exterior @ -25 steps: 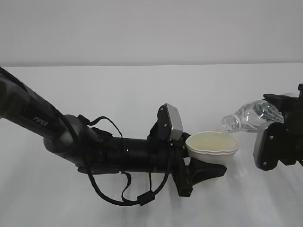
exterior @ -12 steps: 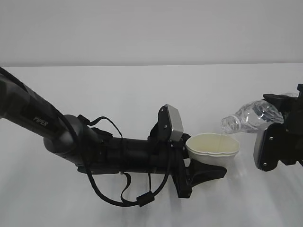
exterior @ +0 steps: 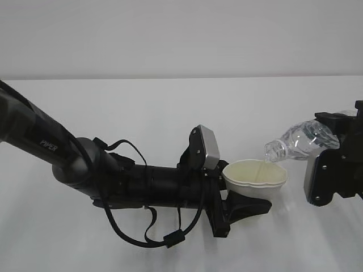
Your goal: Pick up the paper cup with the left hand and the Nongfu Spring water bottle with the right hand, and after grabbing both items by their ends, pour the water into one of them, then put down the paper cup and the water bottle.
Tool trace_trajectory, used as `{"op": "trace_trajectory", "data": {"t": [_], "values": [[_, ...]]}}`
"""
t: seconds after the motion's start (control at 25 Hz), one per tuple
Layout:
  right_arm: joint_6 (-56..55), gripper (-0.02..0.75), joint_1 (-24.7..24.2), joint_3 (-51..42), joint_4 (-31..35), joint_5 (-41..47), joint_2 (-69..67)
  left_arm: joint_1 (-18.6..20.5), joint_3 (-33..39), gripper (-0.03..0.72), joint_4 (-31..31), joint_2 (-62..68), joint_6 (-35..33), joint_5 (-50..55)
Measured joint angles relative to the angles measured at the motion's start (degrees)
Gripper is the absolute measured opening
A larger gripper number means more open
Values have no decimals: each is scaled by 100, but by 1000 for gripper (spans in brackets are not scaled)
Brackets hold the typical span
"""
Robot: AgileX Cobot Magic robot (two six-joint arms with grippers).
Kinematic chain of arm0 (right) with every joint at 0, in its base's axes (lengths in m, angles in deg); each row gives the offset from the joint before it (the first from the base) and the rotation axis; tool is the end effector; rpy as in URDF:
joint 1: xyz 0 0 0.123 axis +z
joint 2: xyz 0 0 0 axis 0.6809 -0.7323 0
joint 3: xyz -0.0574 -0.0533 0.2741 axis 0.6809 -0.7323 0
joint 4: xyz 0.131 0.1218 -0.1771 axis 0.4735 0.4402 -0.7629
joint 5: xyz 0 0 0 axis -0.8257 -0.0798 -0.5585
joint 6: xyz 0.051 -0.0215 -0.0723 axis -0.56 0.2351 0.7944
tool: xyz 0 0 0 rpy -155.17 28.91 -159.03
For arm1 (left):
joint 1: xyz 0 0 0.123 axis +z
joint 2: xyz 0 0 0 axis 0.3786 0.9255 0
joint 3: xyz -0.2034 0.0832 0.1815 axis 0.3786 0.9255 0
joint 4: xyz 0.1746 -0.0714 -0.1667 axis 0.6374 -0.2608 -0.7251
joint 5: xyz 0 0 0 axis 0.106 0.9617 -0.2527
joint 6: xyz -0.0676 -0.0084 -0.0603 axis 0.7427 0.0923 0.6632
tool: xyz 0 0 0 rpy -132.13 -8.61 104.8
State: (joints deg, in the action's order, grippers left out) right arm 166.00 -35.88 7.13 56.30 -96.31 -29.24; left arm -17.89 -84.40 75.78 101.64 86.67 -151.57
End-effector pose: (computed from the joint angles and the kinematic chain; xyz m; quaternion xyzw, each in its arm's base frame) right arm 0.2498 0.0355 0.1448 -0.6148 0.5048 -0.3943 0.4601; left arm 0.2736 -0.3170 0.0710 0.4968 0.5817 -0.4714 0.4388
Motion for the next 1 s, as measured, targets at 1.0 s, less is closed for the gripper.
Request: {"op": "trace_trajectory", "data": {"t": [1.0], "values": [[45, 386, 0, 0, -24, -88, 0, 0, 0, 393, 38, 0, 0, 0]]}}
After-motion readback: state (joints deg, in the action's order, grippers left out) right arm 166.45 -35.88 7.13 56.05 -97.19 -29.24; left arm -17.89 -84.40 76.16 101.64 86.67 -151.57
